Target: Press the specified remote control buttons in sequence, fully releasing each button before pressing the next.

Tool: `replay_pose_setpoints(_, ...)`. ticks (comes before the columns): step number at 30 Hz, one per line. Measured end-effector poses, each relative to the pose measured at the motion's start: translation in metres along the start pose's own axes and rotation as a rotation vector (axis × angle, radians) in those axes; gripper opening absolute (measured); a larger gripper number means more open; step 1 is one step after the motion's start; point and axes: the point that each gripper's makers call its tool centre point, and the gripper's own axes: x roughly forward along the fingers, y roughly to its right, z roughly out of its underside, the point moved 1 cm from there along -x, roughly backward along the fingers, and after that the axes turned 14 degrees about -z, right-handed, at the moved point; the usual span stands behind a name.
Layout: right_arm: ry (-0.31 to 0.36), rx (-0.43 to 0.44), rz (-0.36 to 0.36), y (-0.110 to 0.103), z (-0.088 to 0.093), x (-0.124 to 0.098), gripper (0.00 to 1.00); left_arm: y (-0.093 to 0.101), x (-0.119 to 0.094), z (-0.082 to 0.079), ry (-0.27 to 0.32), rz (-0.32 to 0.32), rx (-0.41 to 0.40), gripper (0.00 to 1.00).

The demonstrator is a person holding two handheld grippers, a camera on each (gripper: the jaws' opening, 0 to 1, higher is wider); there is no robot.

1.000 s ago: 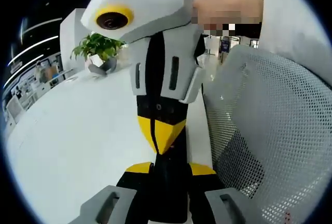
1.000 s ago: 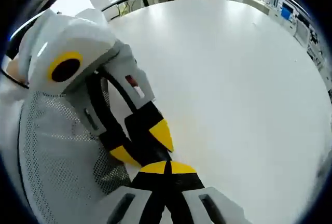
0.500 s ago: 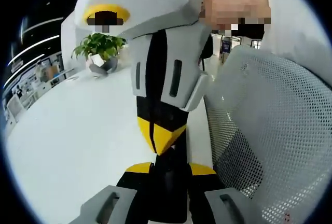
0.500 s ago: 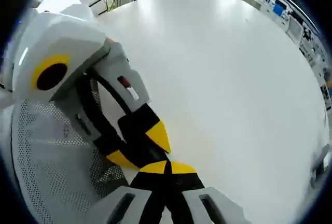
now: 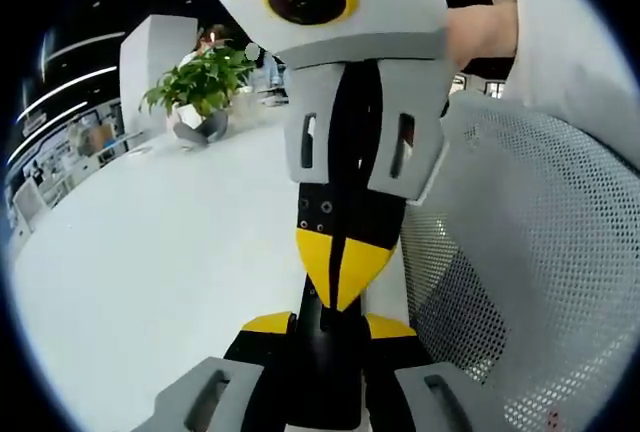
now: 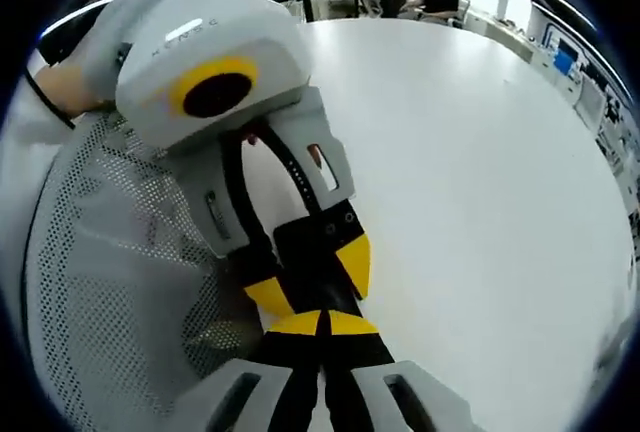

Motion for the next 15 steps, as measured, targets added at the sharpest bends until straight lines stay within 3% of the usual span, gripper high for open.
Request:
replay_pose_setpoints(8, -0.016, -0.023, 0.061, 0.0011, -0.0011, 0.0014, 0.00, 0.0002, -0.0008, 0.0000, -0.003, -0.002, -0.001, 0.25)
replay_pose_setpoints(15, 0.044, 0.036, 0.125, 0.0037, -0.0021, 0.0008, 0.00, 0.0000, -0.0013, 0.0004, -0.003, -0.006, -0.008, 0.25)
